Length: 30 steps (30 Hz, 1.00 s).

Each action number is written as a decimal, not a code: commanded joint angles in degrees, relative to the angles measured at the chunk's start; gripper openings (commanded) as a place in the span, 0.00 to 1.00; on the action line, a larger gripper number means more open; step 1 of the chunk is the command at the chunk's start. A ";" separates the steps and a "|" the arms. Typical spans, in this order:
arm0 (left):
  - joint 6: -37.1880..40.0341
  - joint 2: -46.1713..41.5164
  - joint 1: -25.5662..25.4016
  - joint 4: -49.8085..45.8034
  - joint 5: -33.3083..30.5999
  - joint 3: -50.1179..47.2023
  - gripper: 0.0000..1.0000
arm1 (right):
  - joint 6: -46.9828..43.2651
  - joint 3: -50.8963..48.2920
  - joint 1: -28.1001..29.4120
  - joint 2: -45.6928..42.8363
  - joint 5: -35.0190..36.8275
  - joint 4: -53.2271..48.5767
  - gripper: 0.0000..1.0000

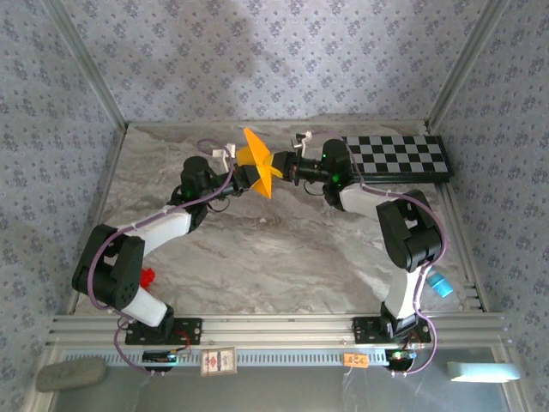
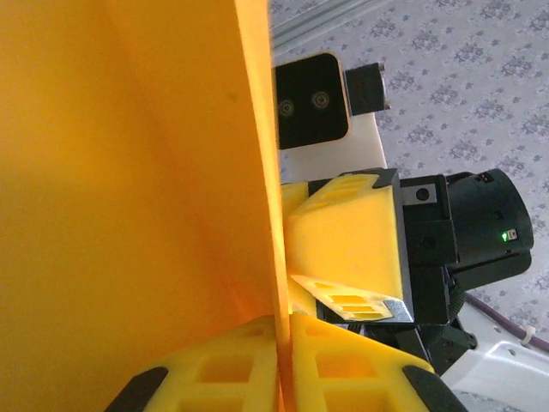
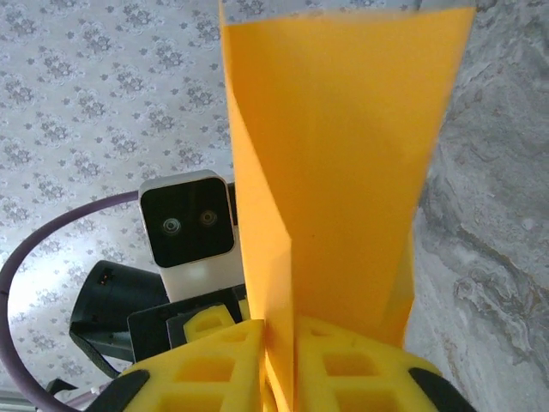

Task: Fold a paper plane with a square sheet of paper (pick it up from the middle)
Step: Turn over the paper at the center of the table.

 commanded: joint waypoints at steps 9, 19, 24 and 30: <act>20.28 -4.61 0.92 -33.65 -10.73 6.23 0.10 | -20.88 -3.72 -7.35 -12.30 8.03 -29.34 0.50; 34.81 0.13 -0.98 -73.79 -39.57 25.61 0.10 | -47.49 -1.05 -9.00 -24.72 34.78 -64.00 0.57; 39.09 7.79 -5.96 -86.61 -59.27 35.96 0.10 | -50.05 -1.98 -8.94 -26.21 40.05 -66.57 0.59; 39.85 19.22 -10.84 -93.48 -72.23 44.29 0.10 | -50.32 -3.52 -8.96 -27.13 41.75 -66.67 0.59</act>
